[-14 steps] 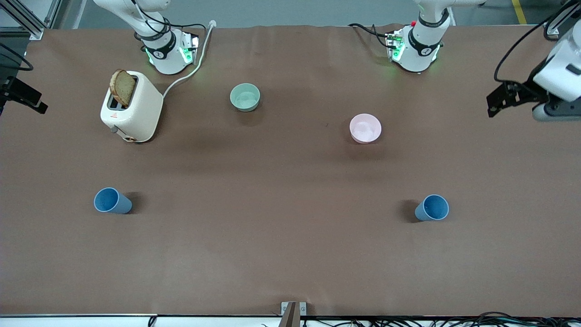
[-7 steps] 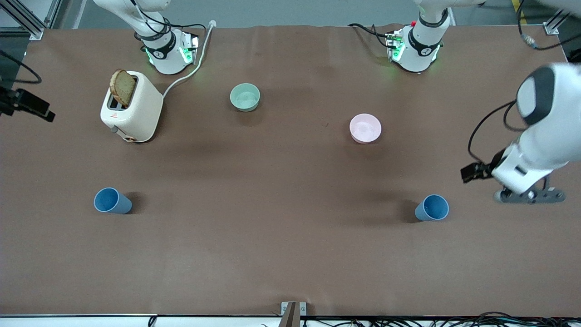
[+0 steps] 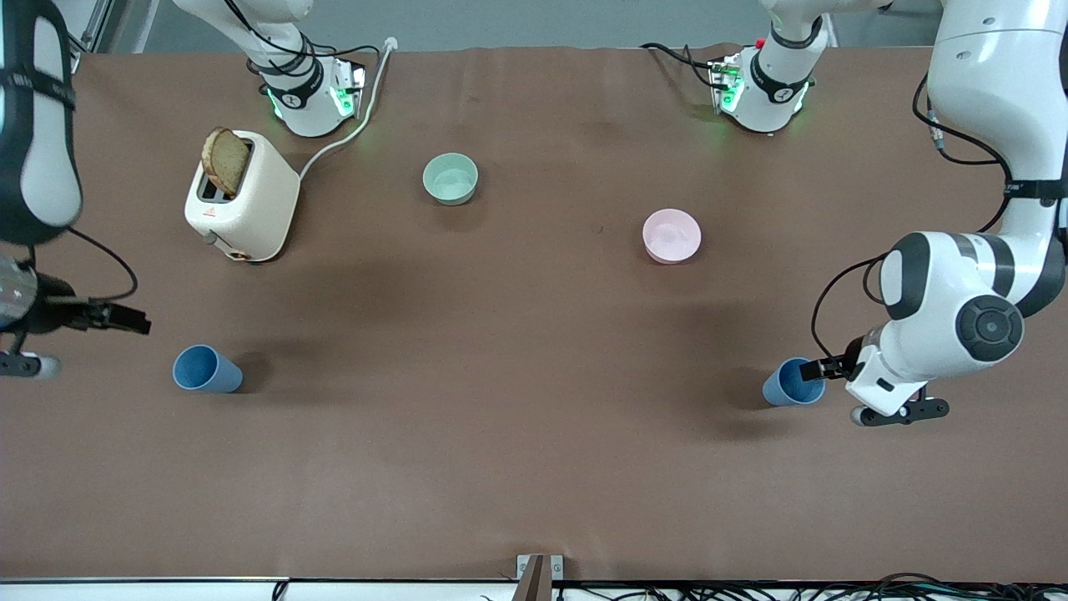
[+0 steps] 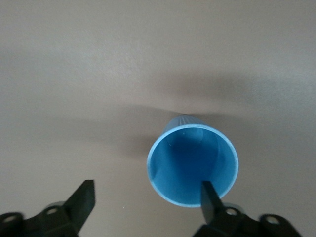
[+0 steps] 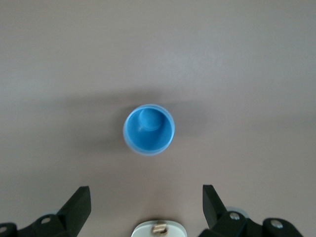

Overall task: Stack blue cups with both arms
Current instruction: 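Lower the right gripper onto one blue cup while the left gripper grasps the other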

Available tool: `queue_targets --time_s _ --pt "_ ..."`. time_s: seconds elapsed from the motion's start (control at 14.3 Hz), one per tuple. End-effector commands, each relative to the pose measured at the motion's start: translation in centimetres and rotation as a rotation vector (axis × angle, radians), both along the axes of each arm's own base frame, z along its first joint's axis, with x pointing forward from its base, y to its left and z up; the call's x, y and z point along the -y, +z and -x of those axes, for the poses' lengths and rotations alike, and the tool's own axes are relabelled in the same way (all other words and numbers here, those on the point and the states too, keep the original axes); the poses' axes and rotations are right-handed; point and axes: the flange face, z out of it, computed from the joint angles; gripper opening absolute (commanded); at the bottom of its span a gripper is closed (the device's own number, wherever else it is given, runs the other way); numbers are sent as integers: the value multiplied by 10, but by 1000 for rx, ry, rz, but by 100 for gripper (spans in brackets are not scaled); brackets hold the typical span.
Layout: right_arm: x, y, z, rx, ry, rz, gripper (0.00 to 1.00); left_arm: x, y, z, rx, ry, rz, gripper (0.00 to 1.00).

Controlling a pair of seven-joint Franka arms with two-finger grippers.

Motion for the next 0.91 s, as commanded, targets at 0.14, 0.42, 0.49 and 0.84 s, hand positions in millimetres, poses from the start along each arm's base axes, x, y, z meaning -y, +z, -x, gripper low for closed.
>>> queue_targets --time_s 0.14,0.42,0.49,0.84 --pt "14 -92 -4 88 54 16 100 0 -31 -6 -1 11 -1 55" --pt "15 -138 9 103 112 20 100 3 -41 -6 -16 22 21 23" --pt "13 -148 14 119 122 23 100 7 -42 -5 -18 19 23 13" --pt "15 -188 19 118 119 22 48 37 15 -3 36 30 49 0"
